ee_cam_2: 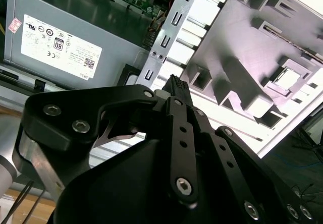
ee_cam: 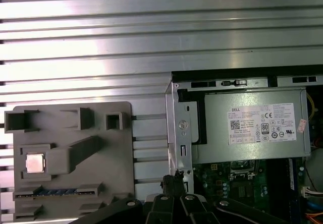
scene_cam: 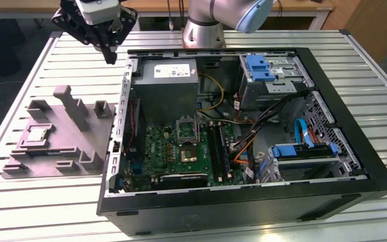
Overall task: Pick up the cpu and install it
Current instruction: 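Reach for the cpu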
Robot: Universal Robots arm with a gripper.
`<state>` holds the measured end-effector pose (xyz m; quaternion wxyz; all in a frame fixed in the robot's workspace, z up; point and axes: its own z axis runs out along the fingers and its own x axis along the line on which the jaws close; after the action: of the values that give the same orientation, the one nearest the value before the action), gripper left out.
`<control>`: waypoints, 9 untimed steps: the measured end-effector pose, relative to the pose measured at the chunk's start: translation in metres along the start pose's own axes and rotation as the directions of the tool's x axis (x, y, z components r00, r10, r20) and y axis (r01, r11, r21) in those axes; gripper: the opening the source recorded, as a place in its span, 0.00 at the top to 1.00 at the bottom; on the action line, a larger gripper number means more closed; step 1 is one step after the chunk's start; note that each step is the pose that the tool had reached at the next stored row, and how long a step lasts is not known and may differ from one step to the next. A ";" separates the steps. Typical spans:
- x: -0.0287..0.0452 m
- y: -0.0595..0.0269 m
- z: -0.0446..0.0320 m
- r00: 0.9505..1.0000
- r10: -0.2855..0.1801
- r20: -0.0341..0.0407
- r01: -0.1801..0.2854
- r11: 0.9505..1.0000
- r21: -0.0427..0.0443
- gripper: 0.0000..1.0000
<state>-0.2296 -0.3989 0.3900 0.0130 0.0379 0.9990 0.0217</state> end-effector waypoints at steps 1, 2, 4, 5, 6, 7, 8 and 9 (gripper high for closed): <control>0.0003 0.0000 0.0000 1.000 0.000 0.000 0.000 1.000 0.000 0.89; 0.0007 0.0000 0.0000 1.000 0.000 0.000 0.000 1.000 0.000 0.89; 0.0013 -0.0001 0.0000 1.000 0.000 0.000 0.000 1.000 0.000 0.89; 0.0016 -0.0001 0.0000 1.000 0.000 0.000 0.000 1.000 0.000 0.89; 0.0020 -0.0002 0.0000 1.000 0.000 0.000 0.000 1.000 0.000 0.89; 0.0023 -0.0002 0.0000 1.000 0.000 0.000 0.000 1.000 0.000 0.89; 0.0026 -0.0002 0.0000 1.000 0.000 0.000 0.000 1.000 0.000 0.89; 0.0029 -0.0002 0.0000 1.000 0.000 0.000 0.000 1.000 0.000 0.89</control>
<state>-0.2324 -0.3989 0.3900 0.0130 0.0379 0.9990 0.0217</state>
